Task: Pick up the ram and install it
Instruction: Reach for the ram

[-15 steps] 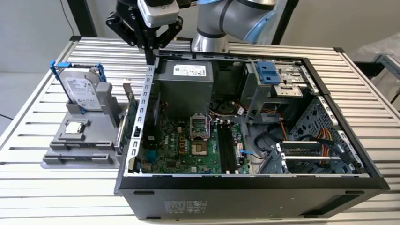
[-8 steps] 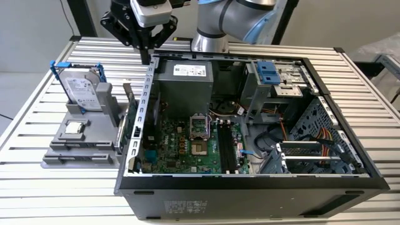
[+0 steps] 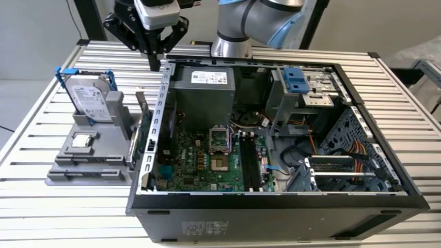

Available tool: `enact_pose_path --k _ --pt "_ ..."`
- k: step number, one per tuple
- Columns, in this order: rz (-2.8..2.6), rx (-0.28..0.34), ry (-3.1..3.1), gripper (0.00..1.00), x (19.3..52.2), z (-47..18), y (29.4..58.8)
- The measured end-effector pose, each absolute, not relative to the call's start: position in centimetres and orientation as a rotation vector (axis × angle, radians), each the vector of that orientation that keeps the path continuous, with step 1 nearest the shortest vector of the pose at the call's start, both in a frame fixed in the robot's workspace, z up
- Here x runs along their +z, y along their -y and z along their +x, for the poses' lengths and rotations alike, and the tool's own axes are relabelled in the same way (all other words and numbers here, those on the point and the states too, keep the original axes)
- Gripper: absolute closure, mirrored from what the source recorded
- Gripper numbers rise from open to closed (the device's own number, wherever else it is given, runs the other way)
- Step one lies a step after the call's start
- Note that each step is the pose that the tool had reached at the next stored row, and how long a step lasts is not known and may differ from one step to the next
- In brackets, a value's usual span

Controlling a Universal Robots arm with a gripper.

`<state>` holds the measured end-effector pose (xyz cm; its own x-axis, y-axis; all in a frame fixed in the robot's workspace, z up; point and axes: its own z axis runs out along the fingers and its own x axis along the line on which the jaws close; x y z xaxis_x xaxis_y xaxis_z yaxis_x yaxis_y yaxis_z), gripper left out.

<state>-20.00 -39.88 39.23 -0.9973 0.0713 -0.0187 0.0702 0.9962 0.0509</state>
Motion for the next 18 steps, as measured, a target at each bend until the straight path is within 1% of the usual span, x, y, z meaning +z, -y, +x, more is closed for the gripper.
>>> enact_pose_path --k 18 --pt "0.111 0.078 -3.120 1.00 39.2 -22.1 39.9"
